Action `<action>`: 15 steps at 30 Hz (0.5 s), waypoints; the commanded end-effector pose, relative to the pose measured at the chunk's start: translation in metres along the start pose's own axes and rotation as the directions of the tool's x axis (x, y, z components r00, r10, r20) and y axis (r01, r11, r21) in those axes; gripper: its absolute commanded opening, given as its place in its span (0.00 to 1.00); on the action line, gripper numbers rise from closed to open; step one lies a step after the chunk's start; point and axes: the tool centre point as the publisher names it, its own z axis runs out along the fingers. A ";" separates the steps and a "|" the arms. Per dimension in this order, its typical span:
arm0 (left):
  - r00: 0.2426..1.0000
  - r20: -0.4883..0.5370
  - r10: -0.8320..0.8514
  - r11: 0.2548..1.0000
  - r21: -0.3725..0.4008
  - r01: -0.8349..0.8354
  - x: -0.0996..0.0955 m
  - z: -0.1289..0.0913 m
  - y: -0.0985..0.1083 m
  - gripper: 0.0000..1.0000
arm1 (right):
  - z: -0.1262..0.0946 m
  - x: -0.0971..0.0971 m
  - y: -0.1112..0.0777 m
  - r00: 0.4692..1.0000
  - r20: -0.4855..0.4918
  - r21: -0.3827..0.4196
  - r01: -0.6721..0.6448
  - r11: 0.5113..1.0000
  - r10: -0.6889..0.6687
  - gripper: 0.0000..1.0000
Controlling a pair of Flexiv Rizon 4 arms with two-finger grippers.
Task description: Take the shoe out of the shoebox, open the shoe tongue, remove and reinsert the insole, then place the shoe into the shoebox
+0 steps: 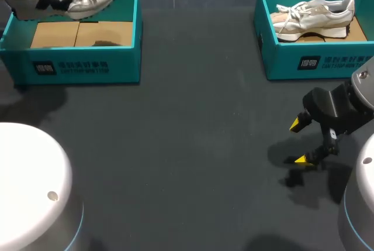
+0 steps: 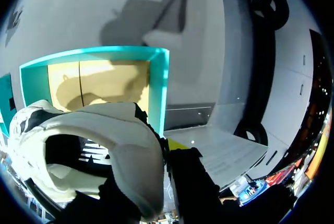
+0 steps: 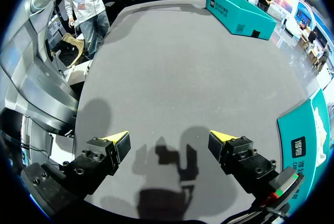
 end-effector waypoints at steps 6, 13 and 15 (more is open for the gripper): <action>0.999 0.005 0.043 0.998 0.053 -0.043 -0.008 0.013 0.004 0.00 | 0.000 0.002 0.000 1.000 0.003 0.002 0.000 1.000 0.000 1.00; 0.996 -0.018 0.084 0.988 0.128 -0.082 -0.013 0.036 -0.008 0.00 | 0.000 0.002 0.000 1.000 0.003 0.002 0.000 1.000 0.000 1.00; 0.996 -0.018 0.084 0.988 0.128 -0.082 -0.013 0.036 -0.008 0.00 | 0.000 0.002 0.000 1.000 0.003 0.002 0.000 1.000 0.000 1.00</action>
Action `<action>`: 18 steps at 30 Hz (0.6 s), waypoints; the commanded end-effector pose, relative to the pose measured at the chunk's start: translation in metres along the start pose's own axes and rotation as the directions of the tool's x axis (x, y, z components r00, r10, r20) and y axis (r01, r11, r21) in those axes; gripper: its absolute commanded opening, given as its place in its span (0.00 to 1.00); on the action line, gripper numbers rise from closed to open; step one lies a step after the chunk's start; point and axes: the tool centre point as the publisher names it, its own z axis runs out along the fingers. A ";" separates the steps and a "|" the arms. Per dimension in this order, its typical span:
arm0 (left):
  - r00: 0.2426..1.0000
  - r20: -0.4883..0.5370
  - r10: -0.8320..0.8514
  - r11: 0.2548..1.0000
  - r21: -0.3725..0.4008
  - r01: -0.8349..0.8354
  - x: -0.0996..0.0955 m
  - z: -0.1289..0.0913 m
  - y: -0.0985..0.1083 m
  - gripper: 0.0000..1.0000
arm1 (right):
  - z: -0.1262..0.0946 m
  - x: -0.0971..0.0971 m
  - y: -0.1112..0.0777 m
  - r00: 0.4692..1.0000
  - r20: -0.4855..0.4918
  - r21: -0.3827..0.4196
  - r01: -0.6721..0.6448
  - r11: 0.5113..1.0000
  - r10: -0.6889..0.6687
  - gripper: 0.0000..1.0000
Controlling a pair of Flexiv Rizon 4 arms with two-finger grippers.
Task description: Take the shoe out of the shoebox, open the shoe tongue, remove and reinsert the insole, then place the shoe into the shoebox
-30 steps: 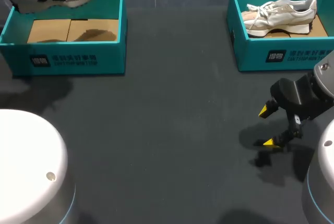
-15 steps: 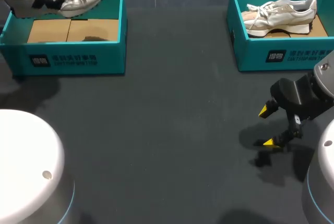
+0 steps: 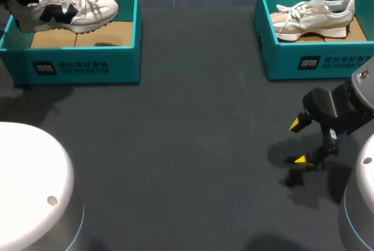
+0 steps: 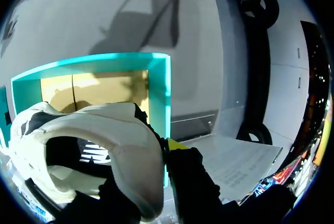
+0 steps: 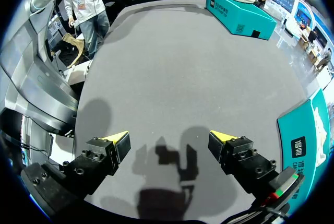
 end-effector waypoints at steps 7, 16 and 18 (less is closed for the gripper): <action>1.000 0.001 0.000 1.000 0.015 0.000 -0.001 0.002 0.008 0.00 | 0.000 0.002 0.000 1.000 0.003 0.002 0.000 1.000 0.000 1.00; 1.000 -0.018 -0.002 0.996 0.084 0.004 -0.010 0.033 0.000 0.00 | 0.000 0.002 0.000 1.000 0.003 0.002 0.000 1.000 0.000 1.00; 1.000 -0.023 0.002 0.996 0.089 0.000 -0.012 0.041 -0.003 0.00 | 0.000 0.002 0.000 1.000 0.003 0.002 0.000 1.000 0.000 1.00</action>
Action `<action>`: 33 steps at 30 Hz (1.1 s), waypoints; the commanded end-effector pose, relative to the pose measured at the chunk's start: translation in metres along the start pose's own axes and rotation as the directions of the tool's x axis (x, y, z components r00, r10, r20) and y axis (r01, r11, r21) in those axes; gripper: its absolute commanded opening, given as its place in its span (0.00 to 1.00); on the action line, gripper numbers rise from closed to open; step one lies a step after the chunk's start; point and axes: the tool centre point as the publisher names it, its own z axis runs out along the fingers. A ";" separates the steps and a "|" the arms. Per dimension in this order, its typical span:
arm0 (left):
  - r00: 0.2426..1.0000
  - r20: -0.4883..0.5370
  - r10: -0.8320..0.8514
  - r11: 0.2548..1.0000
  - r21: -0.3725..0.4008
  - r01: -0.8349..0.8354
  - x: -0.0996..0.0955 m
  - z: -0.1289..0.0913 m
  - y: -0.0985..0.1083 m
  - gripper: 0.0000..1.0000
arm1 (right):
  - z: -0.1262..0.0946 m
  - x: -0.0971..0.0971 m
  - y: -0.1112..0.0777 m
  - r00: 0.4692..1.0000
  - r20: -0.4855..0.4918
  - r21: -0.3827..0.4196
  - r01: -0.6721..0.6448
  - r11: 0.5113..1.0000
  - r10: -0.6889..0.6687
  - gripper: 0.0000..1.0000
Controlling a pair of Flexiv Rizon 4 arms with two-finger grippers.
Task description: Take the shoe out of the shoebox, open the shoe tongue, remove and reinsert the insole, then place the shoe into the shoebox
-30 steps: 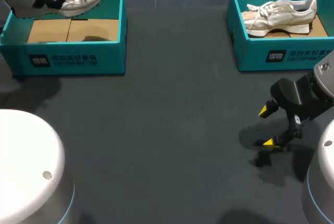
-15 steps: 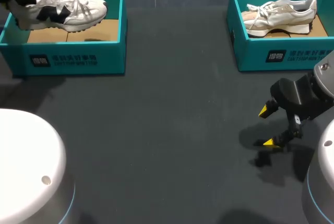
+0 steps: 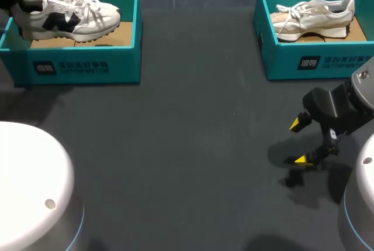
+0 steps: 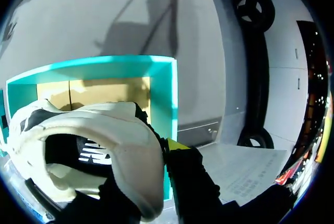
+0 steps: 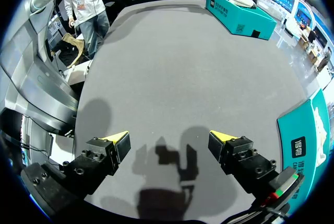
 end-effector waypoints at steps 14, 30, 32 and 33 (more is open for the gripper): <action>0.997 -0.031 0.071 0.996 0.059 -0.069 -0.026 0.037 -0.013 0.00 | 0.000 0.002 0.000 1.000 0.003 0.002 0.000 1.000 0.000 1.00; 0.994 -0.053 0.094 0.989 0.116 -0.087 -0.039 0.068 -0.026 0.00 | 0.000 0.002 0.000 1.000 0.003 0.002 0.000 1.000 0.000 1.00; 0.995 -0.049 0.092 0.989 0.124 -0.086 -0.040 0.070 -0.027 0.00 | 0.000 0.002 0.000 1.000 0.003 0.002 0.000 1.000 0.000 1.00; 0.995 -0.044 0.092 0.988 0.127 -0.085 -0.040 0.071 -0.028 0.00 | 0.000 0.002 0.000 1.000 0.003 0.002 0.000 1.000 0.000 1.00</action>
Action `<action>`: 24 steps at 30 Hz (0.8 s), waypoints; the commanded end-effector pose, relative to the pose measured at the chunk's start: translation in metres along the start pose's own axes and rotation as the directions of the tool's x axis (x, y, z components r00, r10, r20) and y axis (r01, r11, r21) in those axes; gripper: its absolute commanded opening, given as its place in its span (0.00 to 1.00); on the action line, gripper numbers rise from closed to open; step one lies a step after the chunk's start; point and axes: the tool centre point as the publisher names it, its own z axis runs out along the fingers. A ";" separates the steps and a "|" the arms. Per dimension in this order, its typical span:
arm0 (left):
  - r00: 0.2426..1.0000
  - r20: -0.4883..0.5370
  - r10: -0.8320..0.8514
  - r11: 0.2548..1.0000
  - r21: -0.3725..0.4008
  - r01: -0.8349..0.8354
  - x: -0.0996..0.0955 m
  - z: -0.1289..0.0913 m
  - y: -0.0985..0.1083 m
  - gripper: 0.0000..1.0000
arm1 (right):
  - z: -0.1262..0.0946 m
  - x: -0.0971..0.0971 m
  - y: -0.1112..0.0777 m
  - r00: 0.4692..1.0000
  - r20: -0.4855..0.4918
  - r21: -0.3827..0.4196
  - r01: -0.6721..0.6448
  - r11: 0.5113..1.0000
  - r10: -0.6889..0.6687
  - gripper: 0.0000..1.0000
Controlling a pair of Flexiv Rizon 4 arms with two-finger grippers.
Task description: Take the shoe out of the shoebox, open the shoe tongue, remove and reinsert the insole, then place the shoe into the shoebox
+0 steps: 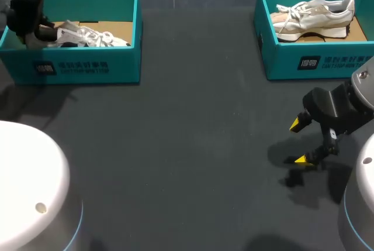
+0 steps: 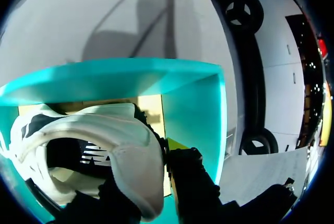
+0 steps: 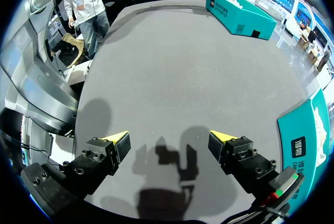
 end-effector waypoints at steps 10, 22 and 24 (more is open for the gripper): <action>1.000 0.010 0.000 1.000 0.020 0.000 -0.009 0.011 0.005 0.00 | 0.000 0.002 0.000 1.000 0.003 0.002 0.000 1.000 0.000 1.00; 0.999 0.036 -0.001 1.000 0.029 0.000 -0.014 0.026 0.004 0.00 | 0.000 0.002 0.000 1.000 0.003 0.002 0.000 1.000 0.000 1.00; 0.999 0.048 -0.001 0.999 0.032 -0.001 -0.014 0.028 0.004 0.00 | 0.000 0.002 0.000 1.000 0.003 0.002 0.000 1.000 0.000 1.00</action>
